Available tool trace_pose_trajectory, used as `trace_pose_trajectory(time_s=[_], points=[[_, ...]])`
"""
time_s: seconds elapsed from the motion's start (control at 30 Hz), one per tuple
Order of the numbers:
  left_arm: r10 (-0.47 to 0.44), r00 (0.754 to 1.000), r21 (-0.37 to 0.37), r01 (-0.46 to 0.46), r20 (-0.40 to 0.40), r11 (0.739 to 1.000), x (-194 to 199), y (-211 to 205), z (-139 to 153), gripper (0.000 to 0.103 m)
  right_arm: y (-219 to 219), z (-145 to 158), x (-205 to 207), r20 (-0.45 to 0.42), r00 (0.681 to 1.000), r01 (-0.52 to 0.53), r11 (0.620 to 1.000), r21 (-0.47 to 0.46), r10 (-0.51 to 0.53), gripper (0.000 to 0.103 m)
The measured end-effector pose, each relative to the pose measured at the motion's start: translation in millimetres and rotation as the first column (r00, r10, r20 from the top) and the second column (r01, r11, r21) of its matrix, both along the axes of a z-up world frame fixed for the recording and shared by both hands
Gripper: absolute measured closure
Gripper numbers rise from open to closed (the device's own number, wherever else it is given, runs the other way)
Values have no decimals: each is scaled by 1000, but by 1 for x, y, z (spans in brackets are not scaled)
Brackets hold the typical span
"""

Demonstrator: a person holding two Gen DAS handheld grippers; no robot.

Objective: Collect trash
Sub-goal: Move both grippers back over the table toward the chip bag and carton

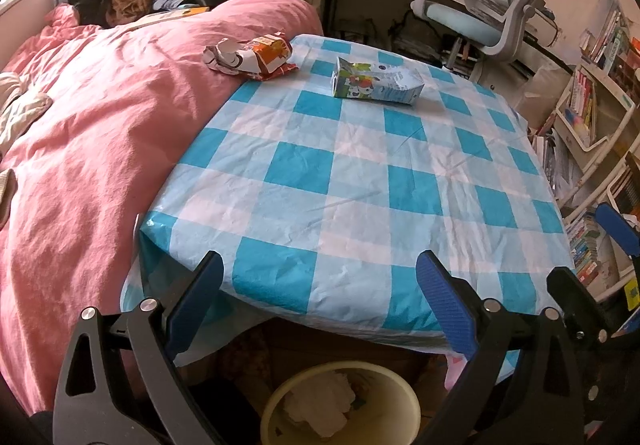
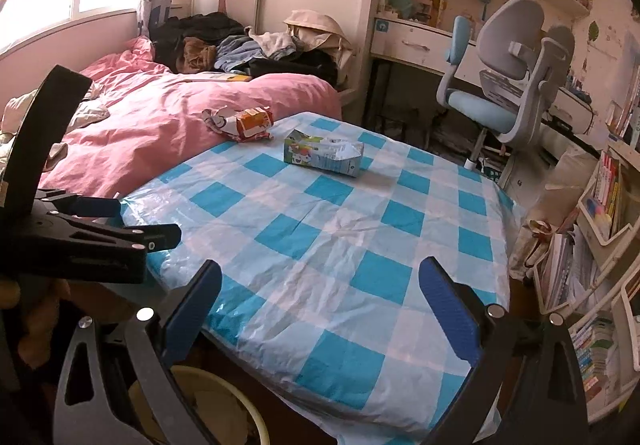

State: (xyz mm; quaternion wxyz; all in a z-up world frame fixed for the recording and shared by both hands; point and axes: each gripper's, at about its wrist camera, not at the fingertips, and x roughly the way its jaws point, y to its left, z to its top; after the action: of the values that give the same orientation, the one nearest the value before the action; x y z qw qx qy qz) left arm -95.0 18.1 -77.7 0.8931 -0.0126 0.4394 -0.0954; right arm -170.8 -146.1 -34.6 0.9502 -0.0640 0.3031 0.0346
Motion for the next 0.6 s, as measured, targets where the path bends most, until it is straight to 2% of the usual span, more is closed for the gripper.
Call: trace_pose_trajectory(time_s=[0.6], points=[[-8, 1000, 13, 8, 0, 1000, 3, -5, -2, 9, 0, -2, 4, -14, 1000, -12, 1000, -7, 12, 8]])
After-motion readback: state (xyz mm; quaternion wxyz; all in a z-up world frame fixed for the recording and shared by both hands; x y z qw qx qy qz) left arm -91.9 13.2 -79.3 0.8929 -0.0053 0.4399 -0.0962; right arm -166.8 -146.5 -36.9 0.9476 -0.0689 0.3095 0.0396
